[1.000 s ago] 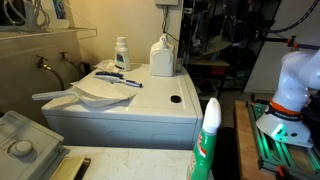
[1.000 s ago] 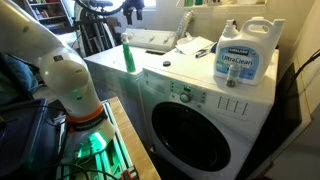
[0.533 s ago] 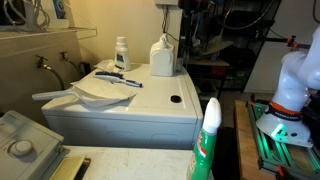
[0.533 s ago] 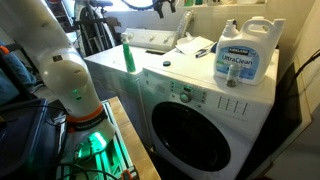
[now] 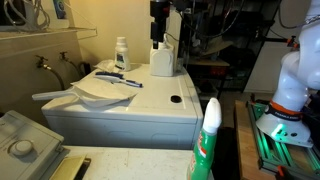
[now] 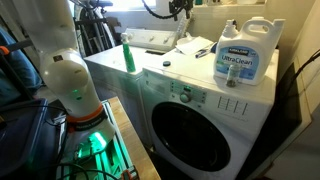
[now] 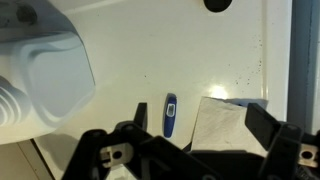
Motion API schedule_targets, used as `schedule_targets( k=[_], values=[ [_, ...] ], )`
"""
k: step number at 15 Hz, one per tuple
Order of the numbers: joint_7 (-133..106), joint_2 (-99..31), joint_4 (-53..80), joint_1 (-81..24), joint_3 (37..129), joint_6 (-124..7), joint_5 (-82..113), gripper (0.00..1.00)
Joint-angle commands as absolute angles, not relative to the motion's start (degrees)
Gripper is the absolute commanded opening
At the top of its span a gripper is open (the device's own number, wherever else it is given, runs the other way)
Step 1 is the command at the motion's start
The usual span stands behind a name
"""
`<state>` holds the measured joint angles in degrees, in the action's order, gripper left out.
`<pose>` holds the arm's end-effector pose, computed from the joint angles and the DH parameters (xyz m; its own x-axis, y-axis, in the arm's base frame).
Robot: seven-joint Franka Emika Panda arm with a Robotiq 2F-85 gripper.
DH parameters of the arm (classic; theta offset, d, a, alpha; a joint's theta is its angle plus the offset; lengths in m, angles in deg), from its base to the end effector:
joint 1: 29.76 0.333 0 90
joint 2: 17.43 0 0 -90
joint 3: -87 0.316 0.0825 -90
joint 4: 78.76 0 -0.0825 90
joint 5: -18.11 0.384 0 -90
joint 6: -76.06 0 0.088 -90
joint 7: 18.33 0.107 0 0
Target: Move the brush from the right machine to the left one
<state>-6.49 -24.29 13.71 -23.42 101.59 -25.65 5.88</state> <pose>0.5733 0.1912 0.5564 0.9768 0.1995 0.0780 0.1845 -0.9685 0.1672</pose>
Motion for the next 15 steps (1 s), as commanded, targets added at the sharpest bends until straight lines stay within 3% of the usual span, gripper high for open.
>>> schedule_targets(
  k=[1, 10, 15],
  values=[
    [-4.4, -29.0, 9.9, -21.4, 98.8, -26.1, 6.1, 1.0],
    [-10.6, -54.4, -11.9, -20.3, 92.0, -32.1, 5.2, 1.0],
    [-15.3, -61.1, -17.9, -19.2, 91.8, -30.6, 6.8, 1.0]
  ],
)
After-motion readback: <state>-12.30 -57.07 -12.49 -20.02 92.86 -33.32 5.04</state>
